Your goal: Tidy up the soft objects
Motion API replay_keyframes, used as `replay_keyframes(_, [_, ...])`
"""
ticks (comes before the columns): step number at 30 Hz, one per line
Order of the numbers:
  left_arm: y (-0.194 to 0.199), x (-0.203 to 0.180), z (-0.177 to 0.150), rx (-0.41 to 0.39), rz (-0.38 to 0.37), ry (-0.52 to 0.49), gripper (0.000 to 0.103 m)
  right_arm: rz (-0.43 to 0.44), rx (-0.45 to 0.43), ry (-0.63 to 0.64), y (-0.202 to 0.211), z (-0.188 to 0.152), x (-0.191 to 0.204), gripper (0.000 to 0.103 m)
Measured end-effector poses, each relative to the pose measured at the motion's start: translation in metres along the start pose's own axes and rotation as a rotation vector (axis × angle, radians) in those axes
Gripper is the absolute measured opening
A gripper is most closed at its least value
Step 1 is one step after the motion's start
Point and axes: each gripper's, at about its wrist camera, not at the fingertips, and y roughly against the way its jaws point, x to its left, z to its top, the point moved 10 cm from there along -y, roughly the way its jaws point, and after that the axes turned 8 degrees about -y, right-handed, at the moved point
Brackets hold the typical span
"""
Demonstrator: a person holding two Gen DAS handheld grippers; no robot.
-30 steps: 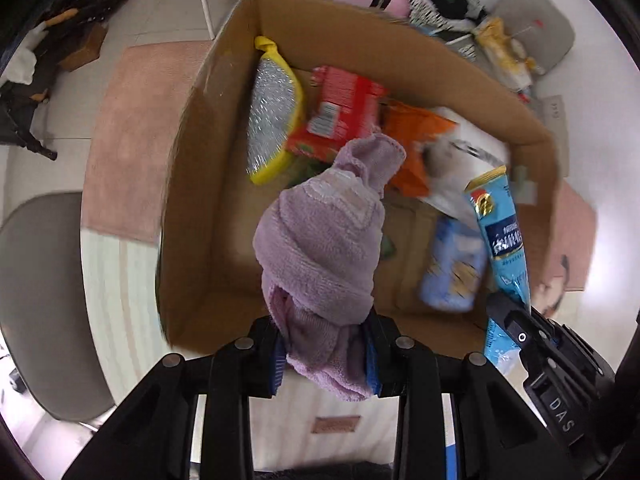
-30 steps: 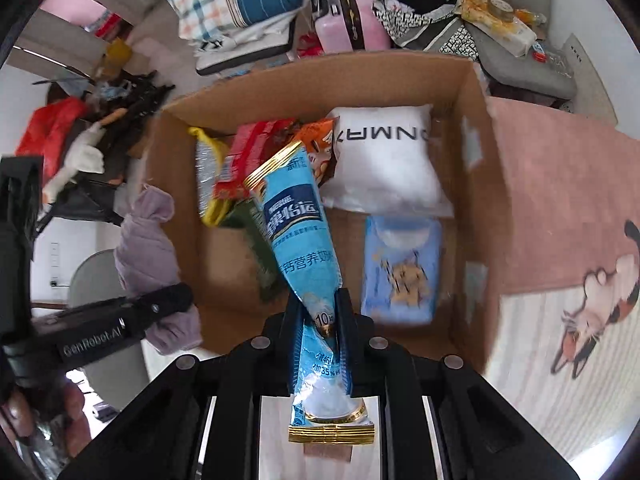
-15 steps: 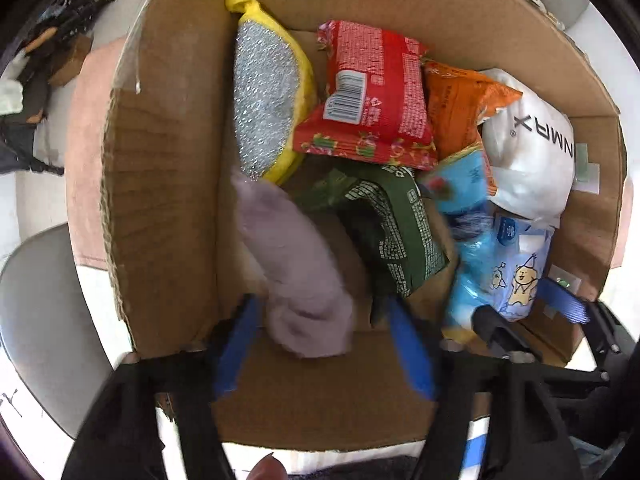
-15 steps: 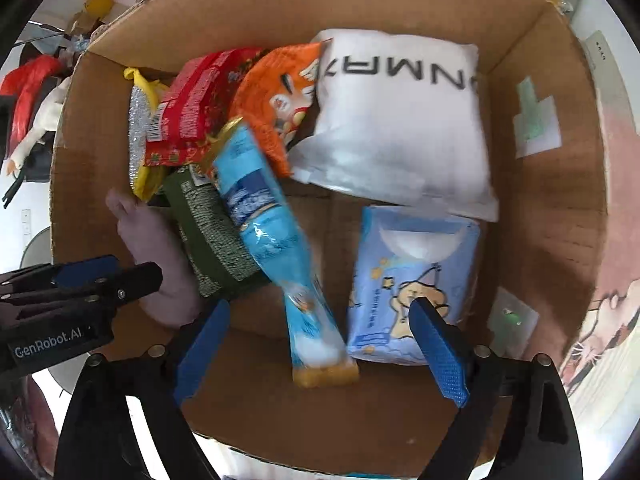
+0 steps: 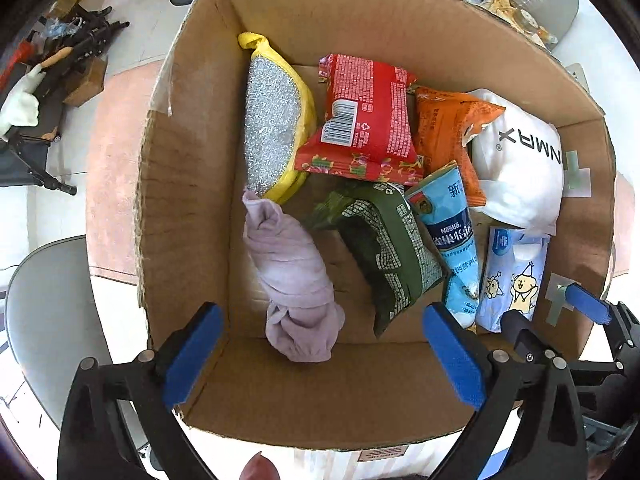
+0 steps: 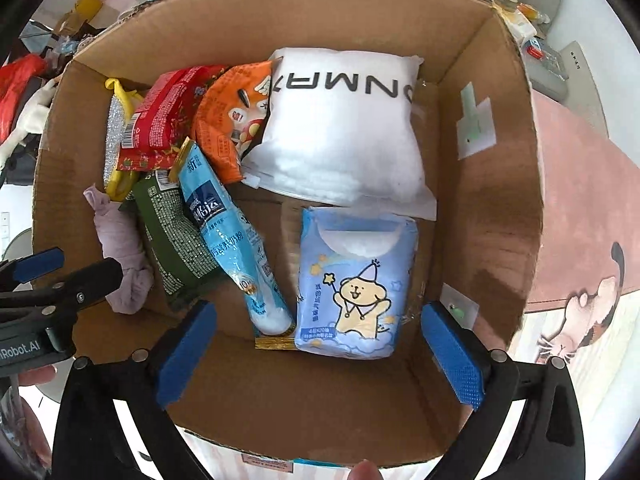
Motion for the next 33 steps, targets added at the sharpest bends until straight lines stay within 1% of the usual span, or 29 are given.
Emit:
replay_keyframes(2, [0.007,-0.001,-0.005,-0.008,0.008,-0.005,0.102,-0.008,-0.004,0.001,0.003,-0.002,-0.004,0.103])
replay_keyframes(6, [0.008,-0.007,-0.002,-0.025,0.025,-0.023,0.102,-0.005,-0.006,-0.006,0.012,-0.007,-0.013,0.103])
replay_keyframes(10, [0.023,-0.015,-0.008,-0.051,0.03,-0.04,0.102,-0.007,-0.019,-0.013,0.021,-0.011,-0.018,0.103])
replay_keyframes(12, [0.034,-0.016,-0.012,-0.073,0.063,-0.054,0.102,-0.013,-0.039,-0.017,0.027,-0.012,-0.02,0.103])
replay_keyframes(16, [0.063,-0.023,-0.021,-0.136,0.075,-0.054,0.102,-0.013,-0.092,-0.024,0.054,-0.024,-0.029,0.103])
replay_keyframes(17, [0.075,-0.026,-0.025,-0.163,0.079,-0.054,0.102,-0.012,-0.11,-0.025,0.062,-0.028,-0.031,0.103])
replay_keyframes(19, [0.087,-0.025,-0.028,-0.202,0.088,-0.051,0.102,-0.004,-0.136,-0.027,0.076,-0.034,-0.033,0.103])
replay_keyframes(22, [0.113,-0.03,-0.039,-0.265,0.082,-0.044,0.102,0.016,-0.178,-0.037,0.1,-0.047,-0.033,0.103])
replay_keyframes(24, [0.133,-0.037,-0.05,-0.311,0.088,-0.058,0.102,0.022,-0.207,-0.038,0.116,-0.058,-0.033,0.103])
replay_keyframes(25, [0.135,-0.035,-0.049,-0.322,0.093,-0.062,0.102,0.029,-0.224,-0.039,0.126,-0.064,-0.034,0.103])
replay_keyframes(26, [0.147,-0.039,-0.058,-0.348,0.097,-0.071,0.102,0.037,-0.241,-0.038,0.136,-0.07,-0.034,0.103])
replay_keyframes(28, [0.154,-0.04,-0.067,-0.376,0.098,-0.077,0.102,0.047,-0.266,-0.036,0.154,-0.083,-0.035,0.103])
replay_keyframes(29, [0.163,-0.043,-0.075,-0.395,0.095,-0.079,0.102,0.055,-0.279,-0.031,0.163,-0.09,-0.035,0.103])
replay_keyframes(33, [0.185,-0.049,-0.1,-0.434,0.08,-0.079,0.102,0.058,-0.32,-0.021,0.195,-0.117,-0.041,0.103])
